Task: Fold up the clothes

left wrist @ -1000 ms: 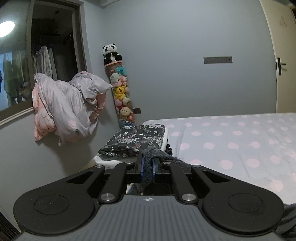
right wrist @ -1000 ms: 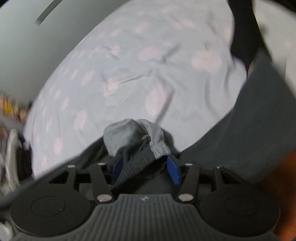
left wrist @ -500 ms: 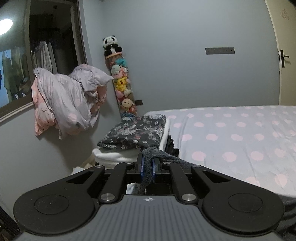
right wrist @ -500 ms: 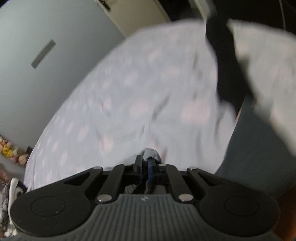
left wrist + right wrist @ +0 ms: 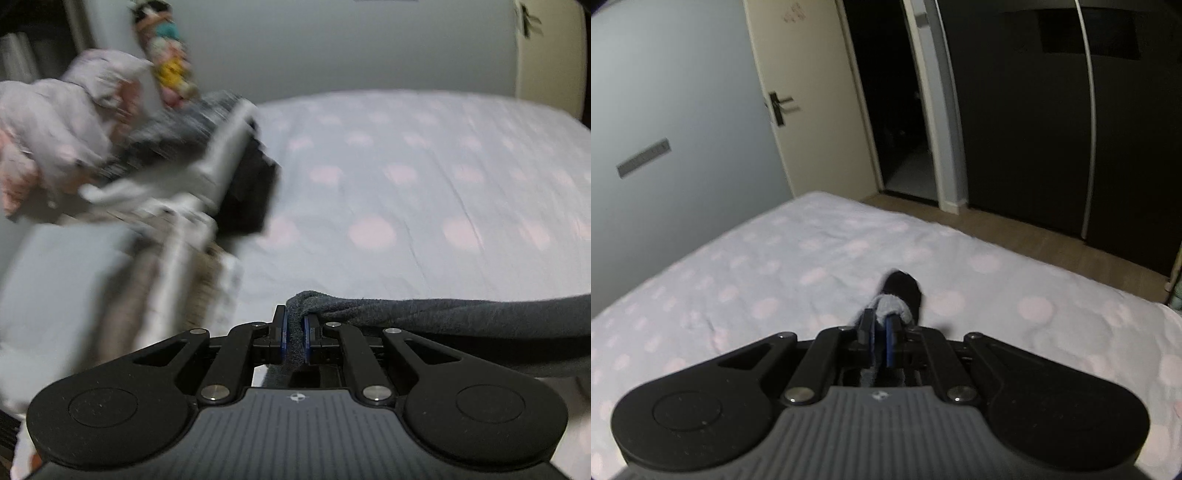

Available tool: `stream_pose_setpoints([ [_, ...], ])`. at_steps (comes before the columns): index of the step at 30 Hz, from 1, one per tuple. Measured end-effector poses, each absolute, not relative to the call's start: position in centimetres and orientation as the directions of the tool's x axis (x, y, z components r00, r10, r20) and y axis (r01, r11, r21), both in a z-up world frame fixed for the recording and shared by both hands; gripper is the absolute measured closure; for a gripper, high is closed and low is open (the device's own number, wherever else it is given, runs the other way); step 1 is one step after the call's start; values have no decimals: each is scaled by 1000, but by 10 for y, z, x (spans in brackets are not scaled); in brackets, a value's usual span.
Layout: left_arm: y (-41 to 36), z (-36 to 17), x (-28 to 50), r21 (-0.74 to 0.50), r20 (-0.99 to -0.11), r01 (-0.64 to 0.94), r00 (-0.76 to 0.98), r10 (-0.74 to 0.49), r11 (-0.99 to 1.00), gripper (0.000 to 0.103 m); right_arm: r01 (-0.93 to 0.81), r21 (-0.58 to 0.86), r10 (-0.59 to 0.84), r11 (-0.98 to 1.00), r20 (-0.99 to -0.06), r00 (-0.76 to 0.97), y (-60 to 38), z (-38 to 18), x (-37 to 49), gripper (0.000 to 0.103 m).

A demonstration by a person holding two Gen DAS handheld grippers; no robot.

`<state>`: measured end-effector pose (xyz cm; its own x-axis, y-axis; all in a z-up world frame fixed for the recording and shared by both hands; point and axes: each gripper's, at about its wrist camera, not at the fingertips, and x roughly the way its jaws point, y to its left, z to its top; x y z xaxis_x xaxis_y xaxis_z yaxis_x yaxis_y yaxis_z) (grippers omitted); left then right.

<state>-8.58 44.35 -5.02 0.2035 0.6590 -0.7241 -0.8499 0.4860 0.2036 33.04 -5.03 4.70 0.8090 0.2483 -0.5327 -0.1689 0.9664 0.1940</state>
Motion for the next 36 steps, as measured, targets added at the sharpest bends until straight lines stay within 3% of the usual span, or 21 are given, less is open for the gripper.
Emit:
stream_pose_setpoints([
  [7, 475, -75, -47, 182, -751, -835, 223, 621, 520, 93, -141, 105, 176, 984, -571, 802, -46, 14, 344, 97],
  [12, 492, -84, -29, 187, -757, -801, 252, 603, 569, 70, -161, 61, 166, 985, -577, 800, -40, 0, 355, 97],
  [15, 487, -84, -27, 258, -727, -765, 248, 640, 590, 68, -161, 45, 157, 986, -582, 798, -39, -7, 360, 97],
  [22, 452, -85, -46, 364, -724, -562, 330, 605, 743, 63, -155, 34, 145, 987, -588, 796, -35, -17, 366, 97],
  [26, 418, -111, -60, 436, -751, -377, 348, 561, 817, 51, -151, 28, 138, 988, -588, 797, -35, -18, 365, 97],
  [32, 388, -175, -59, 521, -780, -193, 287, 555, 832, 51, -140, 16, 123, 990, -593, 796, -31, -20, 364, 97],
  [35, 392, -191, -51, 558, -756, -225, 257, 601, 799, 52, -138, 8, 116, 990, -593, 796, -30, -19, 363, 97],
  [36, 396, -191, -49, 556, -754, -251, 250, 608, 792, 68, -137, 7, 115, 990, -593, 797, -30, -19, 363, 97],
])
